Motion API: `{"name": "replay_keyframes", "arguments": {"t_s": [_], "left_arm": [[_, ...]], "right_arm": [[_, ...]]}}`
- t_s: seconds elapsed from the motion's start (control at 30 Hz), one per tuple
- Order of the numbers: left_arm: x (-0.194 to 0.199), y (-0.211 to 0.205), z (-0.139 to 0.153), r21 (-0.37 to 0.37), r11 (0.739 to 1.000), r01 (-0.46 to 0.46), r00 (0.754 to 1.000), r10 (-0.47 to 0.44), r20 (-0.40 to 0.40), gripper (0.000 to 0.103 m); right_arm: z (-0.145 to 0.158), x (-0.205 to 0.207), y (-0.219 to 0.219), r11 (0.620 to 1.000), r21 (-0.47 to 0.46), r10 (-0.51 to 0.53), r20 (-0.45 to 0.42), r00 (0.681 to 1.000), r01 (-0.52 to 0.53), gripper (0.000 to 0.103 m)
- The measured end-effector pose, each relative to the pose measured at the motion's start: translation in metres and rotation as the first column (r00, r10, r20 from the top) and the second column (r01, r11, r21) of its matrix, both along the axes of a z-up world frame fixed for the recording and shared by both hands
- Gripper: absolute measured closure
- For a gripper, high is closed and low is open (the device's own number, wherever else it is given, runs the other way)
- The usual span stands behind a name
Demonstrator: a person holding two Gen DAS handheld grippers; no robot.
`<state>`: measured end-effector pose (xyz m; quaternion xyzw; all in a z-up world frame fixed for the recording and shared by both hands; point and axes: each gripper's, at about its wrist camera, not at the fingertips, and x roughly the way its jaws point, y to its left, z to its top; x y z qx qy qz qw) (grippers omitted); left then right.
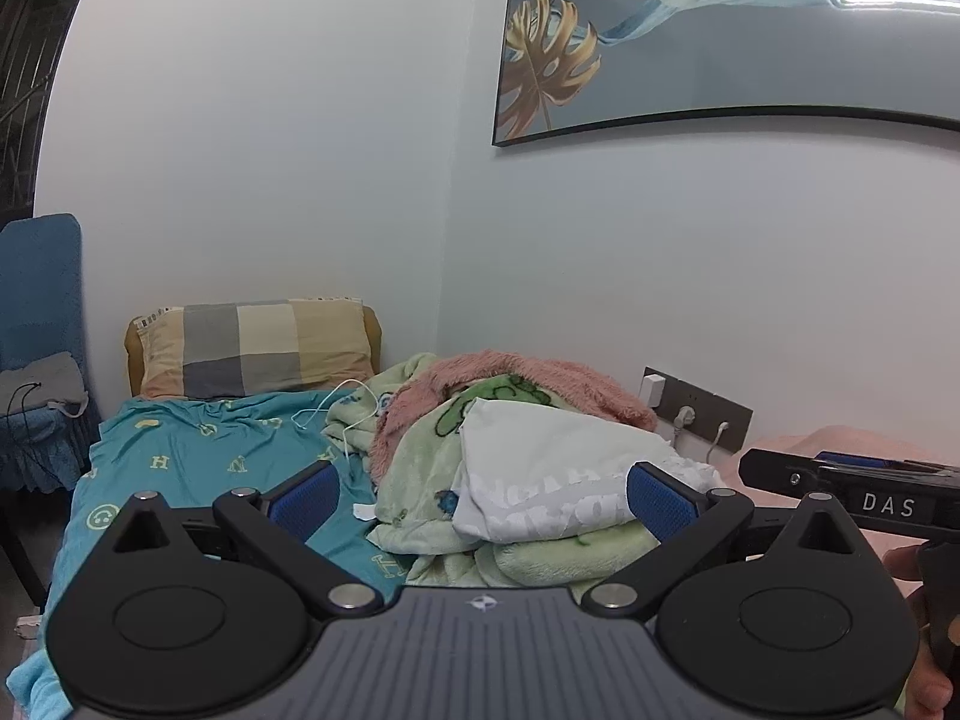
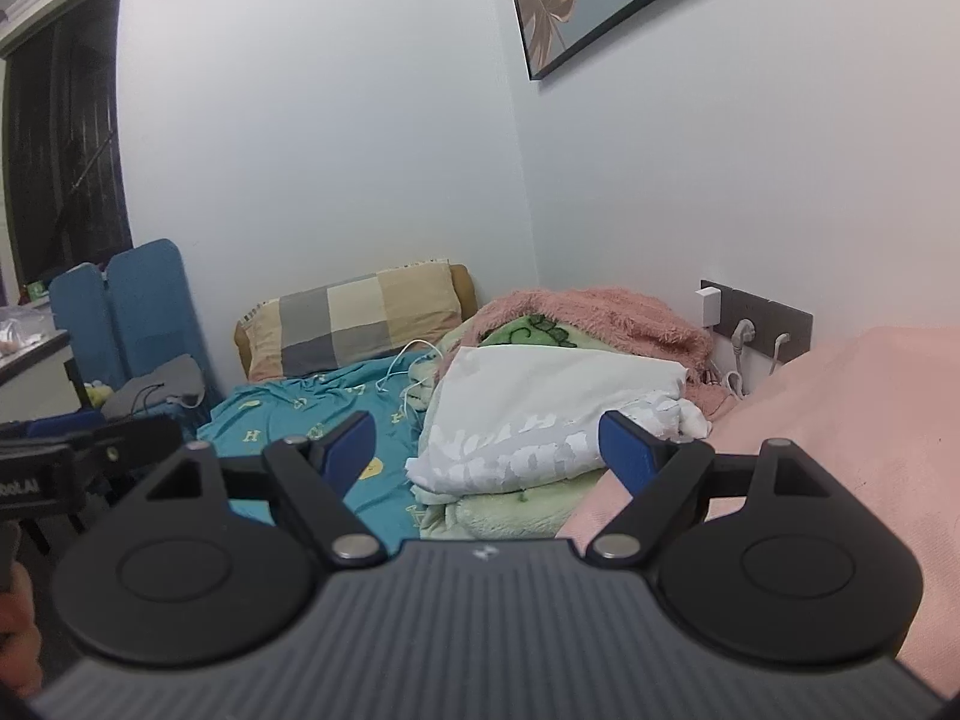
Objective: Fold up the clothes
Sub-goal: 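Release the shirt on the blanket and withdraw both grippers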
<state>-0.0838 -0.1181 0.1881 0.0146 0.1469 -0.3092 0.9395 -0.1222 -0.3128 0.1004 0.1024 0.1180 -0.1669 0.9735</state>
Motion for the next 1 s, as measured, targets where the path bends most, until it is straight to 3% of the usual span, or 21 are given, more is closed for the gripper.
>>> {"name": "replay_keyframes", "arguments": {"t_s": [0.47, 1.0], "left_arm": [[0.015, 0.003, -0.049, 0.029, 1.0, 0.0, 1.0, 0.001, -0.008, 0.0], [0.023, 0.002, -0.065, 0.039, 0.999, -0.019, 1.0, 0.02, -0.023, 0.0]], "right_arm": [[-0.042, 0.02, 0.016, 0.998, -0.028, -0.063, 0.015, 0.998, 0.063, 0.02], [-0.052, 0.021, 0.023, 0.994, -0.071, -0.084, -0.004, 0.996, 0.084, 0.02]]}}
